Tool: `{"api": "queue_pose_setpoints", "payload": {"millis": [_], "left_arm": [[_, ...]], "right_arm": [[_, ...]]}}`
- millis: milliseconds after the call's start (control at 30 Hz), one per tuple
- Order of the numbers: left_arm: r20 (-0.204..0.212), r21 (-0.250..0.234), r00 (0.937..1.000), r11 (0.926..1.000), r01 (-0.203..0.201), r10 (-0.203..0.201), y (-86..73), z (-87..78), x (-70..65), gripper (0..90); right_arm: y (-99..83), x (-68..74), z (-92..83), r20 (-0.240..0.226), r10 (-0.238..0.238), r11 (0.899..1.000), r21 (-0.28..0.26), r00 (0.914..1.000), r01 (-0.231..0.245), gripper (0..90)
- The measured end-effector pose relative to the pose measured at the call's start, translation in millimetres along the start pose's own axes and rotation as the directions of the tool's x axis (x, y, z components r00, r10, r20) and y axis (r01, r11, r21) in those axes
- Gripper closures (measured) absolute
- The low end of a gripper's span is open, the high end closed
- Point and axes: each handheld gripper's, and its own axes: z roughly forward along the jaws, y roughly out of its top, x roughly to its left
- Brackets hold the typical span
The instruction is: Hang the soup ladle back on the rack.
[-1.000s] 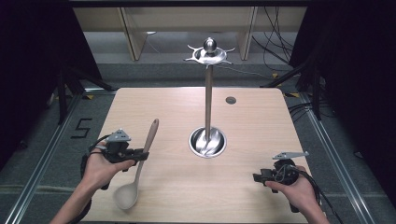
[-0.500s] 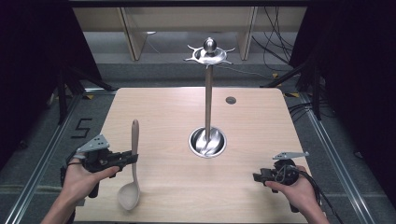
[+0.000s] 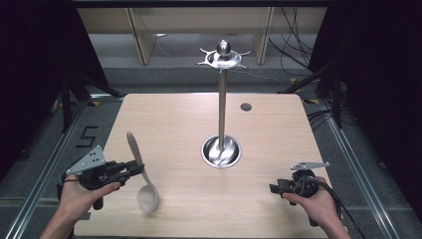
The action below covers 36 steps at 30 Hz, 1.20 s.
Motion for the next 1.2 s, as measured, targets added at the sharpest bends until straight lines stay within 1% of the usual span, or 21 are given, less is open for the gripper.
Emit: {"api": "queue_pose_setpoints", "payload": {"millis": [33,67,100,133,167,200,233,367,400,467,600,633,667,733,767,833,967,1067,1100,1167,1200], "left_arm": [[0.0,0.0,1.0,1.0,0.0,0.0,0.0,0.0,0.0,75.3],[0.004,0.0,0.9999,0.9999,-0.012,0.012,1.4,0.9,1.2,75.3],[0.003,-0.013,0.9995,0.9994,-0.031,0.031,2.7,2.7,1.7,75.3],[0.013,-0.014,0.9979,0.9979,-0.064,0.064,5.3,3.9,3.5,75.3],[0.018,-0.014,0.9968,0.9968,-0.078,0.078,7.0,4.7,4.5,75.3],[0.033,-0.007,0.9946,0.9951,-0.099,0.099,9.8,5.5,6.3,75.3],[0.047,-0.022,0.9922,0.9932,-0.114,0.115,12.7,7.7,8.4,75.3],[0.102,-0.027,0.9828,0.988,-0.152,0.154,23.1,13.9,17.9,75.2],[0.104,-0.024,0.9821,0.9876,-0.155,0.157,28.6,17.3,23.0,75.2],[0.099,-0.022,0.9819,0.9869,-0.16,0.161,31.1,18.9,25.2,75.3],[0.115,-0.037,0.9802,0.9868,-0.157,0.161,40.2,26.8,33.2,75.2],[0.122,-0.036,0.9797,0.9872,-0.156,0.159,44.4,30.9,36.6,75.2],[0.12,-0.032,0.9802,0.9875,-0.154,0.157,46.5,32.6,38.2,75.2],[0.124,-0.035,0.9801,0.9878,-0.152,0.155,48.3,34.8,39.7,75.2],[0.126,-0.035,0.9805,0.9885,-0.147,0.151,52.0,38.1,42.7,75.2],[0.132,-0.039,0.9799,0.9886,-0.146,0.15,53.7,39.7,44.3,75.2],[0.156,-0.052,0.9782,0.99,-0.131,0.137,60.9,47.0,48.9,75.2],[0.156,-0.055,0.9783,0.99,-0.13,0.137,63.7,49.4,50.4,75.2],[0.165,-0.065,0.9764,0.9893,-0.131,0.14,65.4,51.5,51.8,75.2],[0.161,-0.059,0.9777,0.9901,-0.127,0.135,69.0,53.1,53.1,75.2],[0.164,-0.062,0.9769,0.9897,-0.129,0.137,72.5,55.0,54.6,75.2]], "right_arm": [[0.0,0.0,0.0,0.0,0.0,1.0,0.0,1.0,0.0,54.4],[0.0,-0.2,-0.2,0.004,0.002,1.0,0.001,1.0,-0.002,54.5],[0.0,-0.2,-0.2,0.004,0.002,1.0,0.001,1.0,-0.002,54.5],[0.2,-0.6,-0.9,0.005,-0.002,1.0,0.006,1.0,0.001,54.4],[1.3,-1.3,-4.1,0.006,-0.009,0.999,0.047,0.9999,0.009,54.5],[1.3,-1.4,-4.3,0.009,-0.011,0.999,0.047,0.9999,0.011,54.5],[1.3,-1.5,-4.3,0.01,-0.012,0.999,0.047,0.9999,0.012,54.5],[1.3,-1.9,-4.3,0.009,-0.015,0.999,0.041,0.9998,0.015,54.6],[1.5,-2.2,-4.6,0.019,-0.02,0.999,0.041,0.9996,0.019,54.6],[1.4,-2.4,-4.7,0.02,-0.02,0.999,0.039,0.9996,0.019,54.7],[1.6,-3.3,-5.9,0.031,-0.022,0.999,0.042,0.9993,0.021,54.9],[1.1,-3.3,-4.7,0.028,-0.016,1.0,0.022,0.9995,0.015,54.9],[-0.4,-2.8,-0.8,0.009,0.002,1.0,-0.028,1.0,-0.002,54.9],[-0.1,-3.0,-2.2,0.009,0.0,1.0,-0.013,1.0,0.001,54.9],[0.1,-3.2,-3.0,0.021,-0.006,1.0,-0.006,0.9998,0.006,54.9],[-0.5,-3.7,-1.4,0.013,-0.007,1.0,-0.026,0.9999,0.007,55.0],[-0.5,-2.4,-2.0,0.008,0.021,1.0,-0.01,0.9998,-0.02,54.9],[-0.3,-2.6,-2.8,0.006,0.019,1.0,-0.006,0.9998,-0.019,54.9],[-0.3,-2.9,-2.2,0.01,0.013,1.0,-0.018,0.9999,-0.013,54.9],[0.5,-3.6,-4.6,0.01,0.003,1.0,0.001,0.9999,-0.003,54.9],[1.5,-4.2,-7.1,0.026,-0.012,0.999,0.031,0.9996,0.011,55.0]]}}
